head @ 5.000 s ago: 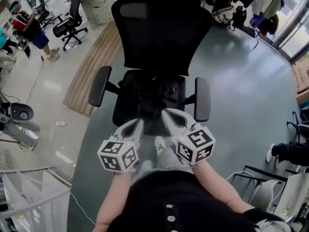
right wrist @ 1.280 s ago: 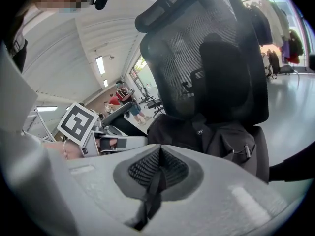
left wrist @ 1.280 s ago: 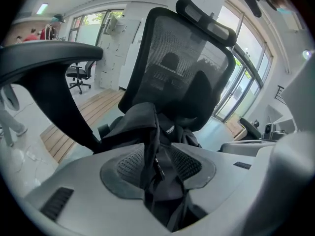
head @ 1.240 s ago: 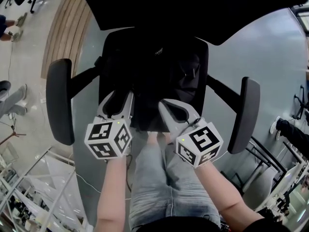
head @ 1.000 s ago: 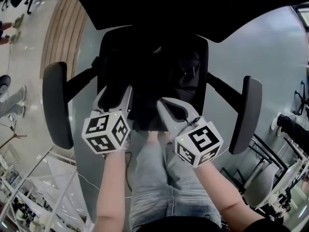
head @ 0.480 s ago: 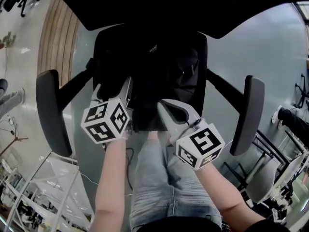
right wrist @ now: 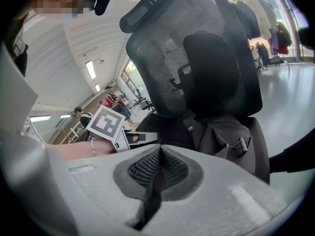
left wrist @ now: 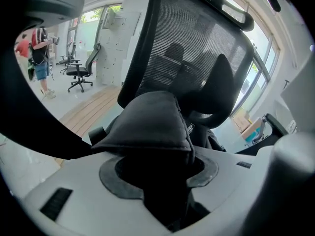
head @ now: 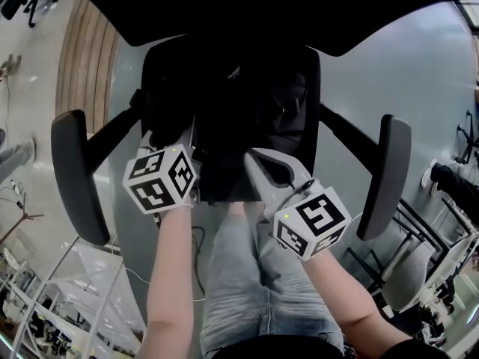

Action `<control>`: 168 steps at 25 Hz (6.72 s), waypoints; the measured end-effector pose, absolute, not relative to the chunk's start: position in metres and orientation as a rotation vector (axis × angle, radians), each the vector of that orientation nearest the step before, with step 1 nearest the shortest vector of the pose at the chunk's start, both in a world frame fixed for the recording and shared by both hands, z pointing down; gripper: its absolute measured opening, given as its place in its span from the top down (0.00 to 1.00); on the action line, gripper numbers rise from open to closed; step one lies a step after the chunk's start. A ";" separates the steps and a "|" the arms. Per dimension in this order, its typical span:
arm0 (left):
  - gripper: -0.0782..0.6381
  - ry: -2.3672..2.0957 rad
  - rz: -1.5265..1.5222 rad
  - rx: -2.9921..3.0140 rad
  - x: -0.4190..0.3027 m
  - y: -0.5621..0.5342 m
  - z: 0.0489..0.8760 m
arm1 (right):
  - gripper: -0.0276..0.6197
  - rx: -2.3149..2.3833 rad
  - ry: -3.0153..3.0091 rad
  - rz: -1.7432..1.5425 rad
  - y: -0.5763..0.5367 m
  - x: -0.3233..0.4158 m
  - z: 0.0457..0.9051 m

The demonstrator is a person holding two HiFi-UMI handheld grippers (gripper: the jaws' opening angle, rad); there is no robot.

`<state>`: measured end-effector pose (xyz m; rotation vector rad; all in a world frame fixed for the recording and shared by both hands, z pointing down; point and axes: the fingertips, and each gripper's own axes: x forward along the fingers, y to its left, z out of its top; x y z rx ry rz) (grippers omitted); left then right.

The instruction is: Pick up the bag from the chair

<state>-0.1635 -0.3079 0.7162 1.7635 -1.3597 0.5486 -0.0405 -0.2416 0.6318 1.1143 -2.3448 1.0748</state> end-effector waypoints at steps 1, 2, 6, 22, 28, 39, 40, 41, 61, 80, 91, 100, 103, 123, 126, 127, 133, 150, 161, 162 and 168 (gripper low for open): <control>0.61 -1.363 0.553 1.764 -0.164 -0.308 0.718 | 0.96 1.113 -2.347 1.072 -0.243 -0.041 0.632; 0.63 -1.368 0.556 1.765 -0.164 -0.308 0.718 | 0.96 1.110 -2.350 1.068 -0.244 -0.041 0.632; 0.72 -1.357 0.539 1.790 -0.161 -0.303 0.711 | 0.96 1.111 -2.369 1.039 -0.243 -0.040 0.628; 0.81 -1.292 0.437 1.887 -0.134 -0.257 0.641 | 0.96 1.168 -2.445 0.999 -0.218 -0.026 0.585; 0.82 -1.297 0.420 1.876 -0.129 -0.234 0.614 | 0.96 1.175 -2.471 0.974 -0.213 -0.020 0.564; 0.82 -1.286 0.375 1.885 -0.114 -0.204 0.559 | 0.96 1.134 -2.530 0.912 -0.199 -0.021 0.513; 0.82 -1.284 0.369 1.894 -0.115 -0.204 0.551 | 0.96 1.132 -2.536 0.904 -0.198 -0.023 0.507; 0.82 -1.284 0.363 1.903 -0.117 -0.203 0.544 | 0.96 1.133 -2.540 0.897 -0.198 -0.023 0.502; 0.82 -1.231 0.392 2.043 -0.092 -0.171 0.442 | 0.96 1.152 -2.618 0.730 -0.189 0.007 0.408; 0.82 -1.258 0.059 2.053 -0.123 -0.149 0.351 | 0.96 1.024 -2.836 0.544 -0.173 -0.023 0.307; 0.82 -1.259 -0.083 2.193 -0.128 -0.160 0.281 | 0.96 1.125 -2.956 0.407 -0.173 -0.021 0.251; 0.83 -1.282 -0.120 2.257 -0.124 -0.162 0.250 | 0.96 1.121 -2.973 0.383 -0.169 -0.026 0.236; 0.83 -1.272 -0.152 2.280 -0.123 -0.163 0.244 | 0.96 1.094 -2.970 0.372 -0.167 -0.028 0.237; 0.83 -1.242 -0.146 2.252 -0.115 -0.164 0.262 | 0.96 1.086 -2.908 0.394 -0.166 -0.019 0.257; 0.83 -1.247 -0.147 2.253 -0.115 -0.163 0.261 | 0.96 1.080 -2.904 0.402 -0.164 -0.020 0.259; 0.83 -1.248 -0.150 2.252 -0.115 -0.163 0.261 | 0.96 1.077 -2.903 0.402 -0.163 -0.020 0.260; 0.83 -1.252 -0.167 2.248 -0.116 -0.163 0.260 | 0.96 1.059 -2.885 0.386 -0.161 -0.025 0.266; 0.83 -1.248 -0.142 2.228 -0.116 -0.162 0.265 | 0.96 1.049 -2.875 0.389 -0.161 -0.026 0.269; 0.83 -1.254 -0.142 2.219 -0.117 -0.161 0.267 | 0.96 1.033 -2.864 0.387 -0.159 -0.025 0.272; 0.83 -1.254 -0.141 2.217 -0.117 -0.160 0.268 | 0.96 1.035 -2.861 0.386 -0.159 -0.025 0.272; 0.83 -1.254 -0.141 2.212 -0.118 -0.160 0.269 | 0.96 1.033 -2.856 0.384 -0.159 -0.027 0.272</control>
